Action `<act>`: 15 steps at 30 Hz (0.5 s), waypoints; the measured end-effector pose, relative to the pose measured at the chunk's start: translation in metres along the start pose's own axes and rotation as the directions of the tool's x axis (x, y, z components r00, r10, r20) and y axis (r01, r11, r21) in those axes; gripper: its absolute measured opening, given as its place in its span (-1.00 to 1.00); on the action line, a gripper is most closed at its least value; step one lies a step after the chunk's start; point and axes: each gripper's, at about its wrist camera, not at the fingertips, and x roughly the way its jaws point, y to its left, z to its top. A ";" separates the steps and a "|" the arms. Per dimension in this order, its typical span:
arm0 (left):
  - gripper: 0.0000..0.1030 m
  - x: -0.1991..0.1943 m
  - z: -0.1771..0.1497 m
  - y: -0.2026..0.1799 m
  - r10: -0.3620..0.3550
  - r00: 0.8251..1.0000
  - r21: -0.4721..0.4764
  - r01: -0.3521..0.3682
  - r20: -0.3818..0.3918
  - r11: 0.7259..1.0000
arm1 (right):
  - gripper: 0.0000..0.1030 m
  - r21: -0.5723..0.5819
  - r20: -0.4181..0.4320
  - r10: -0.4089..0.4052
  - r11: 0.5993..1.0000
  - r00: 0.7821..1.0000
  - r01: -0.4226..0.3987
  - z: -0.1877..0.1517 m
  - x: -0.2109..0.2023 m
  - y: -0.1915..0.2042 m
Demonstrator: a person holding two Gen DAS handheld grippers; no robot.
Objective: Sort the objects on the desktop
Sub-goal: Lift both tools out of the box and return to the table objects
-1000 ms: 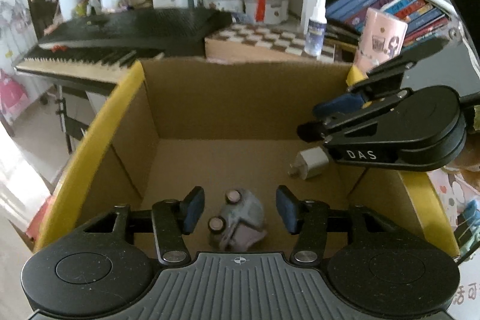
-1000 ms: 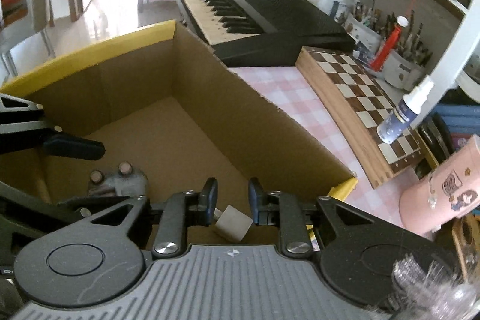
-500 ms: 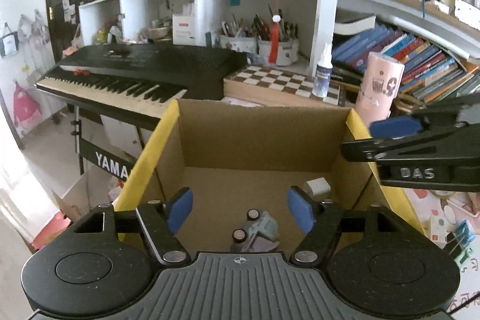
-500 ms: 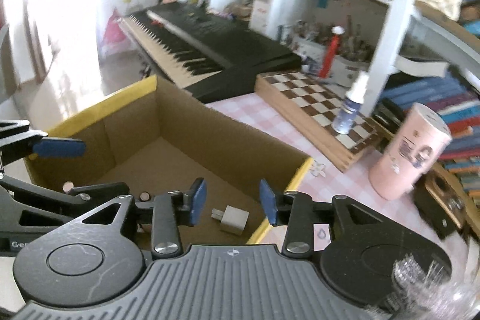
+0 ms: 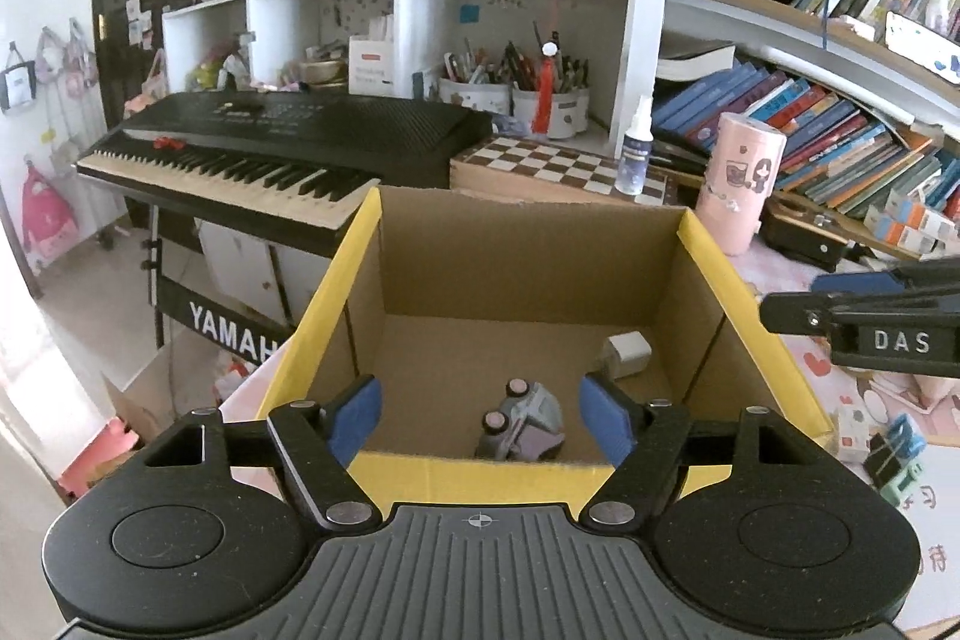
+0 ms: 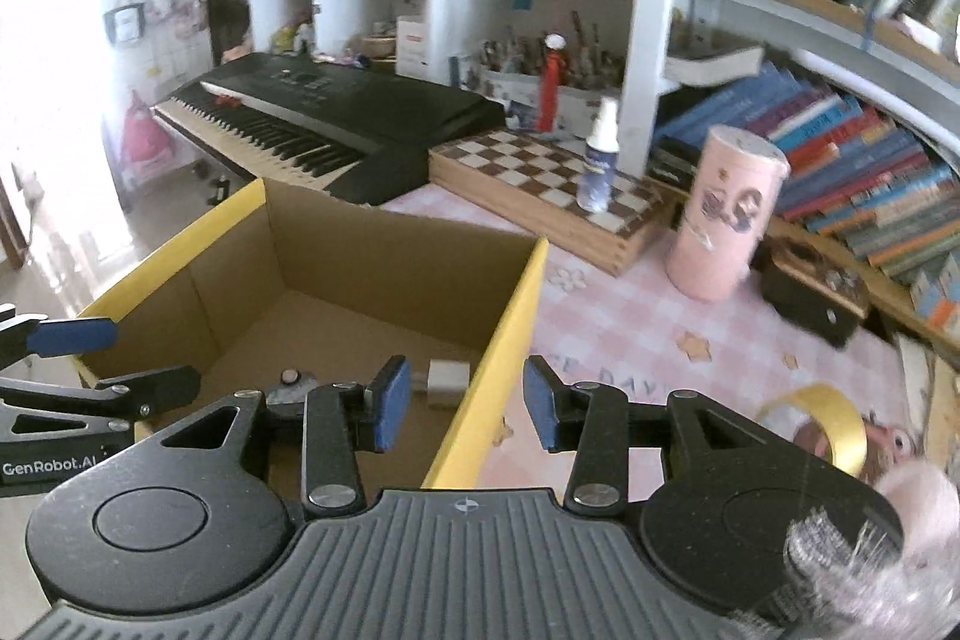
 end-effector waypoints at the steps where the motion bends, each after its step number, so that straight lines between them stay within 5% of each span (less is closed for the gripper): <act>1: 0.46 -0.002 -0.002 0.000 -0.002 1.000 -0.001 0.002 0.001 1.000 | -0.23 0.012 0.001 -0.008 1.000 1.000 0.008 -0.003 -0.003 0.000; 15: 0.56 -0.041 -0.024 0.008 0.011 0.997 -0.016 -0.010 0.074 1.000 | -0.22 0.152 0.003 -0.117 0.982 0.993 0.115 -0.055 -0.046 0.015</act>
